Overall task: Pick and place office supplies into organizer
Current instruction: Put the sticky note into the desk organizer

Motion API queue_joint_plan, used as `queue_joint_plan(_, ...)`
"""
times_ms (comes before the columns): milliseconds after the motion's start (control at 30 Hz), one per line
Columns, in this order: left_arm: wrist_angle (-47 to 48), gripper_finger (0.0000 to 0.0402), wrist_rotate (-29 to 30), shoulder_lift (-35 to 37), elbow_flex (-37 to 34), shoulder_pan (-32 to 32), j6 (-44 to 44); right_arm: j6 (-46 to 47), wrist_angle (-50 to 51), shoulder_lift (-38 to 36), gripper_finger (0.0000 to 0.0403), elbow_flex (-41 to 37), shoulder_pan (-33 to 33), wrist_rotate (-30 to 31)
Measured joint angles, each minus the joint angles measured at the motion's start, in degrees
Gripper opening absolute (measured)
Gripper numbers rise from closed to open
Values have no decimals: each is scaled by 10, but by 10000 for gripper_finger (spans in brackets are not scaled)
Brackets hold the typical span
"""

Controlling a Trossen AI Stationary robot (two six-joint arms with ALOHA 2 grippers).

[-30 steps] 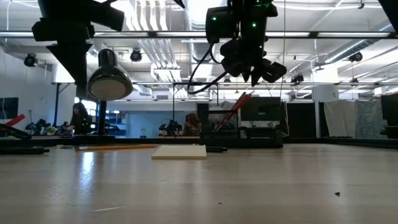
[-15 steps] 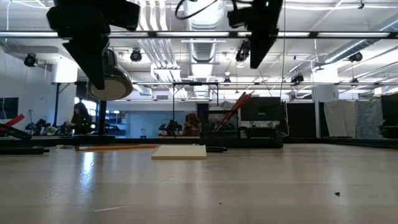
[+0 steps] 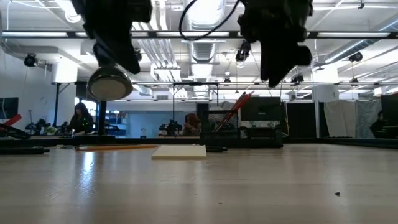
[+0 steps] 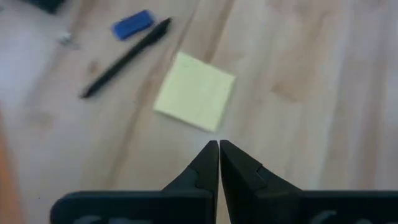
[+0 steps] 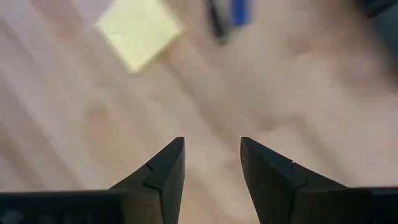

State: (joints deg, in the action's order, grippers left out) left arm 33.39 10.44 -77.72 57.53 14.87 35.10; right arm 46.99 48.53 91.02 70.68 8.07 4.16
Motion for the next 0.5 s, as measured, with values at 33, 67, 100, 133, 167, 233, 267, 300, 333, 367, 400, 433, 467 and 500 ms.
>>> queue_joint_plan(33,-40,0,-10,17,-33,-1,13,30,-35,0,144,-21,7,-5)
queue_joint_plan(67,-76,0,-13,35,-66,0,31,55,-71,1,143,-42,11,-9)
queue_joint_plan(100,-114,0,-18,54,-100,0,55,77,-112,4,141,-61,13,-12)
queue_joint_plan(133,-148,0,-18,73,-132,2,81,96,-150,6,140,-78,13,-13)
queue_joint_plan(167,-179,0,-19,92,-162,3,108,114,-179,10,140,-93,13,-12)
queue_joint_plan(233,-244,0,-19,123,-216,7,154,130,-223,17,139,-112,13,-6)
queue_joint_plan(267,-276,0,-19,139,-240,10,168,128,-247,21,139,-117,14,-3)
queue_joint_plan(300,-306,0,-17,150,-264,12,177,119,-265,26,139,-120,14,1)
queue_joint_plan(333,-342,0,-14,158,-283,12,185,107,-274,30,139,-122,15,3)
queue_joint_plan(367,-379,0,-11,163,-301,14,188,95,-280,37,139,-124,15,3)
queue_joint_plan(400,-407,0,-11,166,-320,15,198,84,-287,46,139,-124,15,3)
queue_joint_plan(433,-439,0,-10,163,-338,15,211,71,-292,55,139,-123,13,3)
queue_joint_plan(467,-474,0,-10,154,-351,16,224,57,-290,64,138,-119,12,3)
queue_joint_plan(500,-505,0,-10,142,-362,18,231,42,-287,74,139,-112,10,0)
